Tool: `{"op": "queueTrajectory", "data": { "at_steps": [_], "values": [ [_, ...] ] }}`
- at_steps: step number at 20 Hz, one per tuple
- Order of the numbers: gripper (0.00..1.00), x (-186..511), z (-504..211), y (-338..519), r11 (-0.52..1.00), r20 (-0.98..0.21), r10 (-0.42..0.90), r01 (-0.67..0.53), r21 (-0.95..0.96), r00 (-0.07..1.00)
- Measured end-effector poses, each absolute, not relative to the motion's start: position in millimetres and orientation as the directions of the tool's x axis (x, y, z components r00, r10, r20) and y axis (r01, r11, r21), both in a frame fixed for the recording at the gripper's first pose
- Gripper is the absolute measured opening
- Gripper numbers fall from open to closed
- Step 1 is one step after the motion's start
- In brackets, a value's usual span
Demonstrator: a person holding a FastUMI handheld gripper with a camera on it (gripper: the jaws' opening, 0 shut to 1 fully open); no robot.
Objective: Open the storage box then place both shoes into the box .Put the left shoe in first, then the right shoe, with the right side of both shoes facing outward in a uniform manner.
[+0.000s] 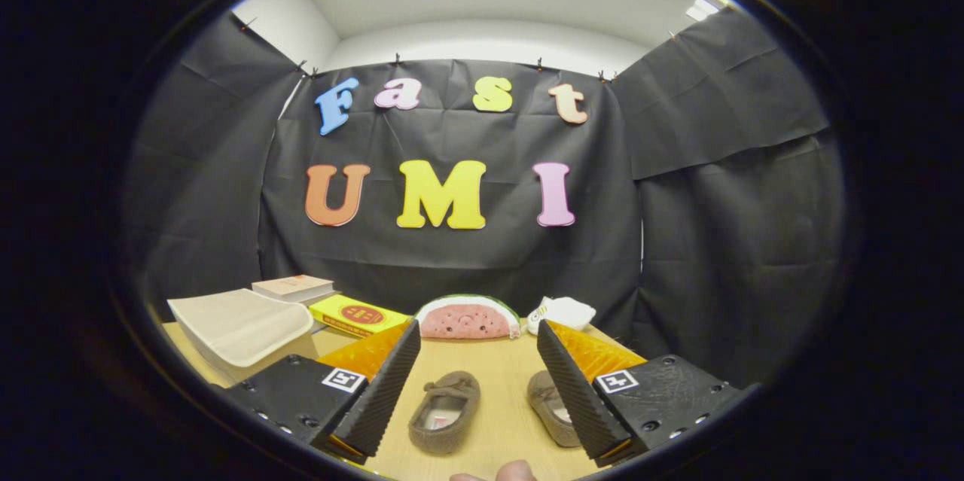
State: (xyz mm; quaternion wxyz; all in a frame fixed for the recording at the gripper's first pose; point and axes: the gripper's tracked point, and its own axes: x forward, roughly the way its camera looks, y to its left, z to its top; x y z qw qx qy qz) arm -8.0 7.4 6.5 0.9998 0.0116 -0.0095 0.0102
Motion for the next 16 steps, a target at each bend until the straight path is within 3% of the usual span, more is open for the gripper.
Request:
{"op": "queueTrajectory", "data": {
  "at_steps": [16],
  "values": [
    [0.95,20.4,-14.9,71.0,0.969,-0.039,0.236,-0.232,0.091,0.971]
  ]
}}
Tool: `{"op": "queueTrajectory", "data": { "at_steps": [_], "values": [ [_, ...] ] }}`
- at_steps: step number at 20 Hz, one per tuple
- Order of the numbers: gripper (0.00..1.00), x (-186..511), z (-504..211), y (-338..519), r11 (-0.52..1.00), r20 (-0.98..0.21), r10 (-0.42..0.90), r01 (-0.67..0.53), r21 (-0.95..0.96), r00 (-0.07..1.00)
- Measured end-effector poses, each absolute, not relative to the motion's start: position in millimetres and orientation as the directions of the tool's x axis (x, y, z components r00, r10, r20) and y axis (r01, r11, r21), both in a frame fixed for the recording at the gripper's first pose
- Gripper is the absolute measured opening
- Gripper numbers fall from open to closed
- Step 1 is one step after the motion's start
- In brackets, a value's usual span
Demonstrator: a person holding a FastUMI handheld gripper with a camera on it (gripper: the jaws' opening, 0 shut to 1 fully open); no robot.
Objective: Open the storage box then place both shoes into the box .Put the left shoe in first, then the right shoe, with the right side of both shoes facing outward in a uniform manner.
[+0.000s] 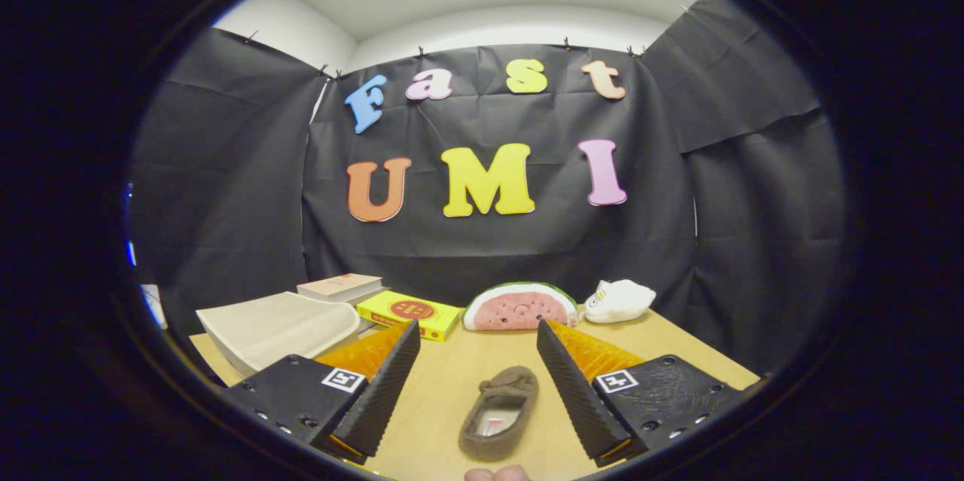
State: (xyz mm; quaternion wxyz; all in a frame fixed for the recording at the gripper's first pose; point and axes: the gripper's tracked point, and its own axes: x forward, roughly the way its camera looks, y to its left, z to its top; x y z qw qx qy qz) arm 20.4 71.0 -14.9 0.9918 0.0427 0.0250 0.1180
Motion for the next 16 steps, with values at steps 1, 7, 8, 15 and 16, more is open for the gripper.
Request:
{"op": "queueTrajectory", "data": {
  "at_steps": [1,7,8,15,16],
  "values": [
    [0.95,22.2,-16.2,77.8,0.964,-0.042,0.253,-0.247,0.102,0.967],
    [0.95,32.6,-29.5,136.8,0.900,-0.080,0.383,-0.352,0.257,0.920],
    [0.96,33.5,-31.4,146.3,0.894,-0.085,0.395,-0.361,0.265,0.915],
    [0.95,27.0,-46.9,232.1,0.812,-0.108,0.541,-0.484,0.326,0.834],
    [0.95,25.8,-48.9,241.4,0.797,-0.110,0.560,-0.498,0.342,0.821]
  ]
}}
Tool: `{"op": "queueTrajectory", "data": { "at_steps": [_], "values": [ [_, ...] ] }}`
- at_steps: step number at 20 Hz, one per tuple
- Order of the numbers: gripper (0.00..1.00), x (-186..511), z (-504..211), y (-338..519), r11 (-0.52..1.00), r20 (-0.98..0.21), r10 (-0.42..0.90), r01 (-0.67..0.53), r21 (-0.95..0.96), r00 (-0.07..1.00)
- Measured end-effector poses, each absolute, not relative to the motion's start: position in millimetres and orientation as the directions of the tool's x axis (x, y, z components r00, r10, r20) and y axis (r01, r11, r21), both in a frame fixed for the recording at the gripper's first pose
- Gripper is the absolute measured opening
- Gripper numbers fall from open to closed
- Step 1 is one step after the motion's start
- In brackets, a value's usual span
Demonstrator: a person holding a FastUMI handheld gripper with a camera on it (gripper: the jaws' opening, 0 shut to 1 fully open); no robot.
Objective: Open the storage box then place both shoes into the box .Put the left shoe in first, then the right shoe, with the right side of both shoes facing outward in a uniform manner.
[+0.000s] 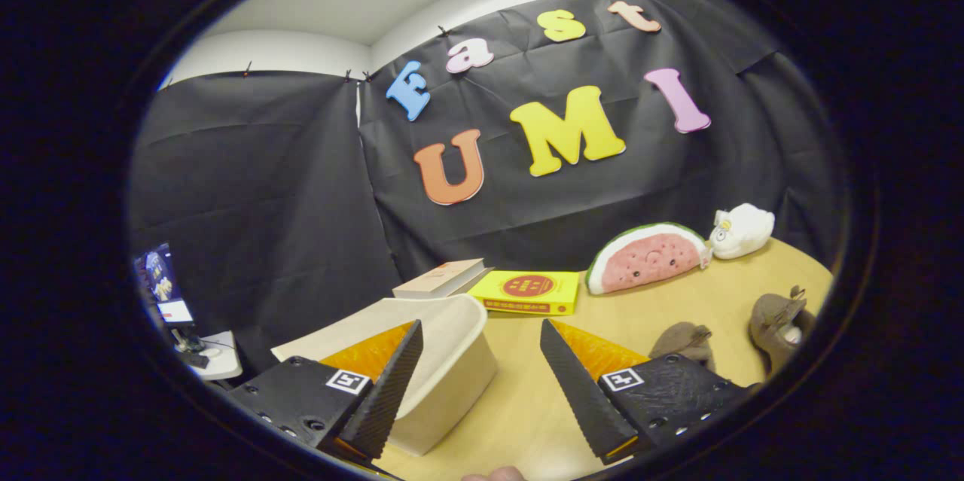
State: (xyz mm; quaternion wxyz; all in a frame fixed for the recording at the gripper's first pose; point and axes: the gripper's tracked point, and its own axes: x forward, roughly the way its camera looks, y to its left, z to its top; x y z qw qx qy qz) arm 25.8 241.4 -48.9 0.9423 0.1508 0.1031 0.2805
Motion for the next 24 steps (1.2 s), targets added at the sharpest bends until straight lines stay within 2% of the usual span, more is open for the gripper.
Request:
{"op": "queueTrajectory", "data": {
  "at_steps": [7,11,19,24],
  "values": [
    [0.96,26.1,-73.3,287.8,0.754,-0.170,0.621,-0.523,0.397,0.765],
    [0.96,26.4,-86.6,302.7,0.701,-0.192,0.666,-0.518,0.490,0.721],
    [0.95,19.5,-103.2,328.4,0.527,-0.219,0.783,-0.434,0.731,0.582],
    [0.93,20.6,-90.5,322.6,0.452,-0.178,0.806,-0.392,0.801,0.564]
  ]
}}
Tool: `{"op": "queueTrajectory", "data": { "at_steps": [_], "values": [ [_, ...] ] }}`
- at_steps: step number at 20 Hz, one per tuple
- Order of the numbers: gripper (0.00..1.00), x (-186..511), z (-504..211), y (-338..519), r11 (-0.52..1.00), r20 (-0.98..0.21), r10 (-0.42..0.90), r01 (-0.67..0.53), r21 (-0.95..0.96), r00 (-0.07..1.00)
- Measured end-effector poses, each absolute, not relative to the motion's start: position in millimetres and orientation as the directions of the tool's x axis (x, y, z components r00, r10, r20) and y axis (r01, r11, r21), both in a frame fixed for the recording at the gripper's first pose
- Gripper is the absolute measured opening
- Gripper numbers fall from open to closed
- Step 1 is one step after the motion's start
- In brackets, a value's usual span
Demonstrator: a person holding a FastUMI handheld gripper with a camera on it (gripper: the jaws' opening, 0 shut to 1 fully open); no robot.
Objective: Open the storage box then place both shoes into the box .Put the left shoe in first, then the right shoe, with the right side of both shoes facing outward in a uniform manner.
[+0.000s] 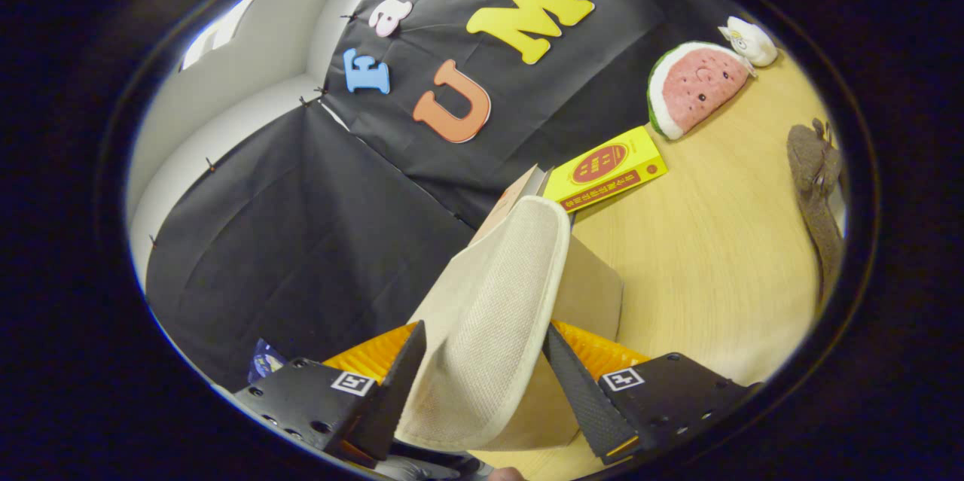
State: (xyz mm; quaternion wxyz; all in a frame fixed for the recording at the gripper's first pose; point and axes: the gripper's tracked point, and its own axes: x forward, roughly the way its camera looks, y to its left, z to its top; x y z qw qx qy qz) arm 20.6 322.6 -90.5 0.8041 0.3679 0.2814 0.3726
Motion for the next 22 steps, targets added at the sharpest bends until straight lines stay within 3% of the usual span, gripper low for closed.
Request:
{"op": "queueTrajectory", "data": {
  "at_steps": [4,8,11,22],
  "values": [
    [0.48,26.0,-77.5,303.1,0.467,-0.167,0.780,-0.384,0.796,0.603],
    [0.05,16.1,-58.0,303.4,0.473,-0.187,0.801,-0.410,0.780,0.568],
    [0.00,18.4,-28.1,309.0,0.480,-0.169,0.803,-0.451,0.753,0.572],
    [0.00,2.0,102.0,416.1,0.508,-0.154,0.845,-0.677,0.533,0.513]
  ]
}}
